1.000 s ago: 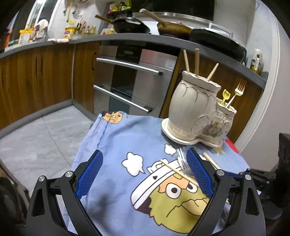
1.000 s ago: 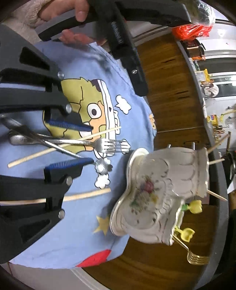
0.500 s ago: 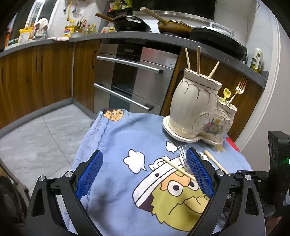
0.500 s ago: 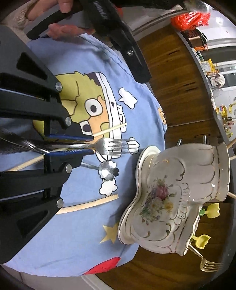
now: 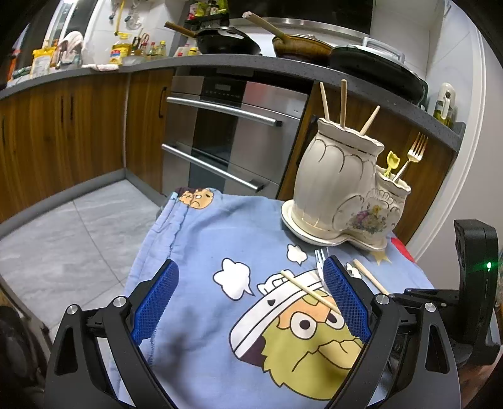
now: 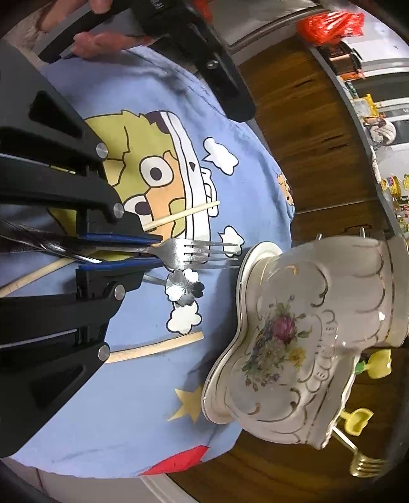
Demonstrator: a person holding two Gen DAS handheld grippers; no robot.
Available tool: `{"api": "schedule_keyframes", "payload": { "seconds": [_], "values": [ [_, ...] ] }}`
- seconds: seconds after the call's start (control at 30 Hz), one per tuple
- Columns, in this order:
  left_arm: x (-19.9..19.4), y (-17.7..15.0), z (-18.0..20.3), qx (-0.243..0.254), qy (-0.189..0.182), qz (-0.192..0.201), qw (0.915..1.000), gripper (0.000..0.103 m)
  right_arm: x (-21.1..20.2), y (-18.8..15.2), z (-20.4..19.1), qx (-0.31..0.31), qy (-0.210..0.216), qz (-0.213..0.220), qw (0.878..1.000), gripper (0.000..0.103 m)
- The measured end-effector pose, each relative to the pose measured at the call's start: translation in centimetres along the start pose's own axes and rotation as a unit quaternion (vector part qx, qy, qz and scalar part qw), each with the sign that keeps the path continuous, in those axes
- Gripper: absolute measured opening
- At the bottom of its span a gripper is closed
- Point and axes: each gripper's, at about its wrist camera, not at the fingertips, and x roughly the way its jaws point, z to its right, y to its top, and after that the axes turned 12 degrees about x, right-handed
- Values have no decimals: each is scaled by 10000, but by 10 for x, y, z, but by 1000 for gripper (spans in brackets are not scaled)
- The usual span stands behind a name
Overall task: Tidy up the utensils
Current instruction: 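Move the right tool to the pile and grasp a silver fork, then hold the silver fork raised with the right tool while the left tool grasps a wooden chopstick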
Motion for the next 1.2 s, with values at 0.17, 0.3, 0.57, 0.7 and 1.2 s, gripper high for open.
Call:
{"api": "schedule_keyframes", "payload": {
  "seconds": [0.17, 0.3, 0.57, 0.7, 1.2],
  "values": [
    [-1, -1, 0, 6, -12, 1, 10000, 93, -13, -1, 10, 232, 291, 249, 9990, 5],
    [0, -2, 7, 117, -35, -134, 9998, 93, -33, -3, 17, 353, 663, 532, 9958, 5],
    [10, -7, 44, 255, -7, -704, 9972, 89, -78, -5, 40, 343, 1075, 1140, 9871, 5],
    [17, -9, 57, 83, -87, -976, 9952, 85, -98, -3, 52, 428, 1138, 1479, 9815, 5],
    [53, -7, 125, 851, 725, -1738, 9784, 35, -132, 3, 78, 620, 1363, 1875, 9708, 5]
  ]
}}
